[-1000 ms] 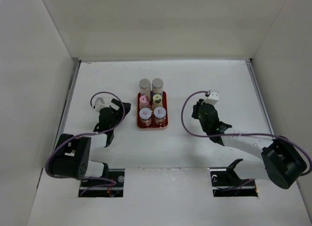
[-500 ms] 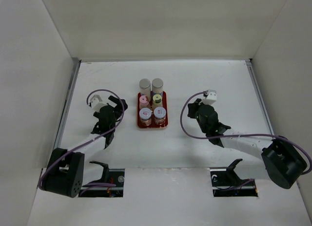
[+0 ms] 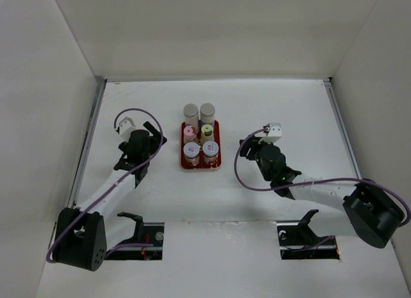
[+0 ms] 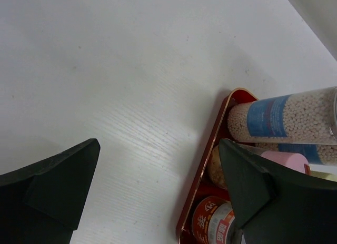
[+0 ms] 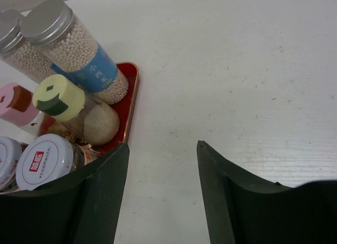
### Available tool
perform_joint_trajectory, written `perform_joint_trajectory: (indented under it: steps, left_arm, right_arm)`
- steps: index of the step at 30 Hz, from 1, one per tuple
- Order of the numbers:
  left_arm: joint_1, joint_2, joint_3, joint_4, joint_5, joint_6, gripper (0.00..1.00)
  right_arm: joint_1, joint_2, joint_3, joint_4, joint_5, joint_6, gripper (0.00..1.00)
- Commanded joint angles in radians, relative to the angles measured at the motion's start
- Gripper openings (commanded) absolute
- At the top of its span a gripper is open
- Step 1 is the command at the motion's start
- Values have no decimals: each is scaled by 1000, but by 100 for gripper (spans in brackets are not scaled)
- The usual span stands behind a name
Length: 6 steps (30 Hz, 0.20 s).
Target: Organize the condiment bottles
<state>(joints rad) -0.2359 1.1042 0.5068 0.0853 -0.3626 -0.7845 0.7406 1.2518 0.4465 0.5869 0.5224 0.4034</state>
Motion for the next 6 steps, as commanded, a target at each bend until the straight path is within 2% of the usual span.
perform_joint_trajectory:
  steps: [1,6]
  left_arm:
    - [13,-52,64,-102,-6,40,100]
    - [4,-40,82,-124,-15,70,100]
  right_arm:
    - [12,6,9,91,27,-21,63]
    - [12,21,14,87,27,-23,64]
